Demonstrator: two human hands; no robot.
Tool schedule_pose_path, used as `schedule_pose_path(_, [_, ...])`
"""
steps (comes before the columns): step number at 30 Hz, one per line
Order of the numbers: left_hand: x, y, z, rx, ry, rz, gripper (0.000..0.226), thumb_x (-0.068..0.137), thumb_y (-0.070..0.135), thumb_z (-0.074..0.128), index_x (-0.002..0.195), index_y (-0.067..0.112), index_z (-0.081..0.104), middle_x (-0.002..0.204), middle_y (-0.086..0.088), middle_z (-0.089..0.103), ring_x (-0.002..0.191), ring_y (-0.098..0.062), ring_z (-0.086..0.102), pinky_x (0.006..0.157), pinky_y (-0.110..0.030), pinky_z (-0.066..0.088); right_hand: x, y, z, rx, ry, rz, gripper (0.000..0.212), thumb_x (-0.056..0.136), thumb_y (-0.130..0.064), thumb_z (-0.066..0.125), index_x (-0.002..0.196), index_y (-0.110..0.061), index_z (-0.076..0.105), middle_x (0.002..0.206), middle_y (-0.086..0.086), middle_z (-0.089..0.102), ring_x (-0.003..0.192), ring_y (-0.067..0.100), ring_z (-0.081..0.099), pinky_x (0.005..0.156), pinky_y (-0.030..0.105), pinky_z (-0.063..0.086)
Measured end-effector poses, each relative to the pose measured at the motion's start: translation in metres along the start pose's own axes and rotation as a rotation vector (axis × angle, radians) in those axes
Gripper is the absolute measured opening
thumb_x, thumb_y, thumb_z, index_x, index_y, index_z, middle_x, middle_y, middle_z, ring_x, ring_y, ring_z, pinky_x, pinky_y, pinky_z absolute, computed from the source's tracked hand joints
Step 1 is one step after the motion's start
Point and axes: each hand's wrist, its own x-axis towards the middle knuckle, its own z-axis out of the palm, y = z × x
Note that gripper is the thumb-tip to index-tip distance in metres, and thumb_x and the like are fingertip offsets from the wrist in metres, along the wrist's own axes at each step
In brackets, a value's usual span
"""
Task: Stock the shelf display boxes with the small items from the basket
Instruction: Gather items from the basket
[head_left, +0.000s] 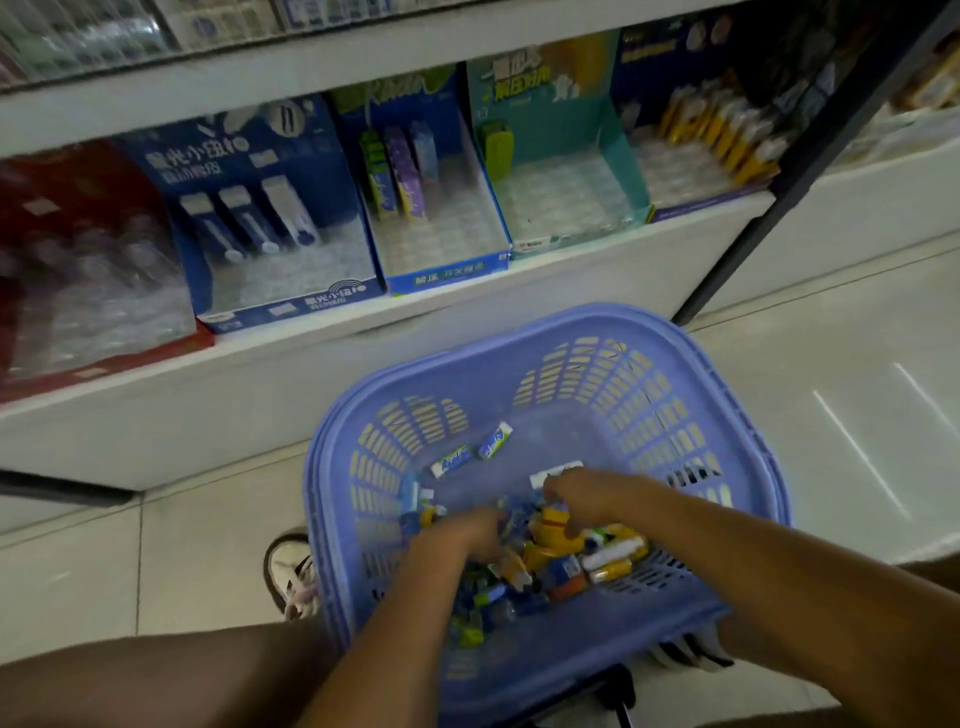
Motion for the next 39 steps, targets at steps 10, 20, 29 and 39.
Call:
schedule_pose_path(10, [0.017,0.0,0.014,0.038,0.065,-0.055,0.051,0.075,0.033,0.077,0.115,0.007,0.063,0.117,-0.017,0.057,0.114,-0.032,0.048,0.089,-0.041,0.048,0.033,0.016,0.035,0.022,0.076,-0.002,0.045,0.083,-0.03,0.068,0.12,-0.008,0.055,0.118,0.016,0.06,0.105,0.031,0.059,0.081,0.031,0.047])
schedule_pose_path(20, [0.012,0.022,-0.03,-0.696,0.221,0.018,0.012,0.083,0.009,0.066,0.076,0.013,0.057,0.068,-0.004,0.056,0.062,-0.015,0.053,0.059,-0.027,0.045,-0.017,0.015,-0.036,0.586,-0.008,-0.163,0.02,0.09,-0.033,0.063,0.084,-0.015,0.06,0.076,0.004,0.06,0.066,0.016,0.056,0.069,0.027,0.049])
schedule_pose_path(29, [-0.06,0.047,-0.113,-1.154,0.31,0.374,0.015,0.088,0.013,0.065,0.098,0.004,0.069,0.085,-0.006,0.074,0.075,-0.011,0.071,0.066,-0.017,0.055,-0.102,0.025,-0.12,0.712,0.176,-0.337,0.041,0.084,-0.054,0.056,0.078,-0.013,0.052,0.056,-0.004,0.041,0.048,0.009,0.031,0.048,0.02,0.028])
schedule_pose_path(39, [-0.093,0.087,-0.151,-1.575,0.829,0.478,0.009,0.09,0.012,0.06,0.094,0.007,0.067,0.076,0.0,0.074,0.07,-0.012,0.072,0.061,-0.018,0.055,-0.126,0.032,-0.168,1.127,0.726,-0.392,0.02,0.094,-0.023,0.054,0.089,-0.006,0.063,0.077,0.005,0.068,0.062,0.01,0.064,0.061,0.018,0.052])
